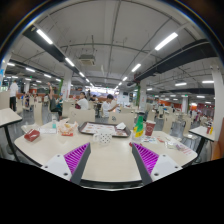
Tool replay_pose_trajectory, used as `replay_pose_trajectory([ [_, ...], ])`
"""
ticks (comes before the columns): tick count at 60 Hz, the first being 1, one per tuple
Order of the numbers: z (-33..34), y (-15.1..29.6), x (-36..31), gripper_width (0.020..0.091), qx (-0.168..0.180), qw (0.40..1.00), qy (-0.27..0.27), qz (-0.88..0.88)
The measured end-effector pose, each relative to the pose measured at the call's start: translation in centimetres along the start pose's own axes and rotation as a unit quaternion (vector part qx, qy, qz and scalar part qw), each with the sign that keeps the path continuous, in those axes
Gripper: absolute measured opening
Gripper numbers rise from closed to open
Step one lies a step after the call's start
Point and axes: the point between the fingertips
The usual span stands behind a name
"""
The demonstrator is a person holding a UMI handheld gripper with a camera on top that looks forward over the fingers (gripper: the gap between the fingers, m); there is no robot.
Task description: Pour water
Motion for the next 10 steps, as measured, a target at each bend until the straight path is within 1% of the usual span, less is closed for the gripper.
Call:
replay_pose_trajectory([
  [10, 0.86, 0.13, -0.14, 0.0851, 0.010, 1.000, -0.005, -0.004],
])
Point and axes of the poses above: the point between the fingertips, and its own axes, seen from behind it with the camera up: x to the right, y up, z backward, against the way the camera looks, and after that the axes turned 1 degree about -z, right-handed
